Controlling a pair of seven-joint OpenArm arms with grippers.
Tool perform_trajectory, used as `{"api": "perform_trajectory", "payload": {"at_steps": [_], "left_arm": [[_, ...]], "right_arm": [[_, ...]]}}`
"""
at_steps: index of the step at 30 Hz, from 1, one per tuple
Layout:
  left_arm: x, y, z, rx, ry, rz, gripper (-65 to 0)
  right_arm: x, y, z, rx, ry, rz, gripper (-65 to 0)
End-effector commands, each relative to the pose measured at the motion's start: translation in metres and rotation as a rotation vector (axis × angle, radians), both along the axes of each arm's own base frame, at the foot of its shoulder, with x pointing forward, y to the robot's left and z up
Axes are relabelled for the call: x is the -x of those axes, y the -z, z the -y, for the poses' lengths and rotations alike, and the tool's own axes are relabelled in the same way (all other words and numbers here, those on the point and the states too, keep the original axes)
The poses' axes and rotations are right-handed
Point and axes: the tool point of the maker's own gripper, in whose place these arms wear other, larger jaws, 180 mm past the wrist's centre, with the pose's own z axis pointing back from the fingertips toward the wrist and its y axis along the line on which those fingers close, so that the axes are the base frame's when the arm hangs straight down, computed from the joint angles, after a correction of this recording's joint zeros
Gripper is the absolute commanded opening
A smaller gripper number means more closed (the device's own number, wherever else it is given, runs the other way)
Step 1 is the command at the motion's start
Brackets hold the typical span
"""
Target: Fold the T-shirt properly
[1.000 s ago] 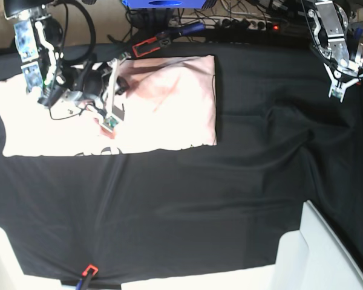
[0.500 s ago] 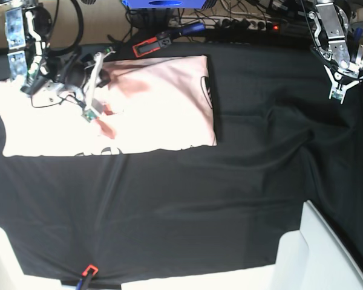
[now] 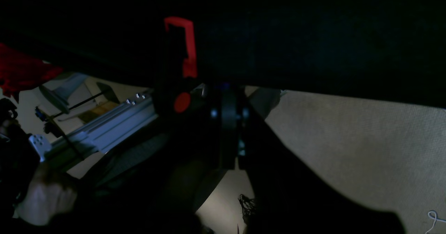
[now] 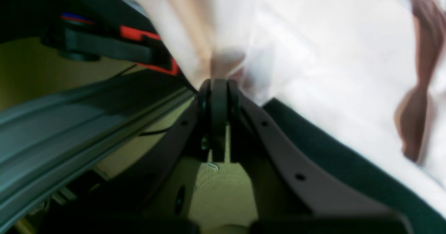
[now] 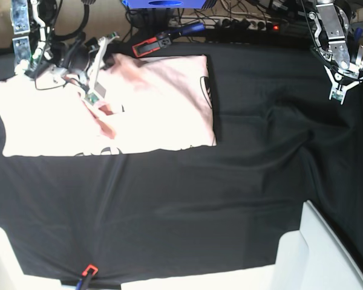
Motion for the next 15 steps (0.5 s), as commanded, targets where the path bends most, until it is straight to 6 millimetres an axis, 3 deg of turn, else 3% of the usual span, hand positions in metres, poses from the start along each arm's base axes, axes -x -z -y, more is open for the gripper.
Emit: {"api": "perform_trajectory", "payload": {"at_steps": [1,15], "left_arm": [[-0.004,-0.011,-0.009,-0.042,0.008,0.011,-65.0],[-0.003,-0.012,-0.011,-0.044,0.002,0.012,-65.0]], "right_arm": [[-0.009,-0.006,0.001,-0.008,0.002,0.034,-64.1],[-0.021,-0.007,0.012,0.023,0.106,0.032,-64.0]]}}
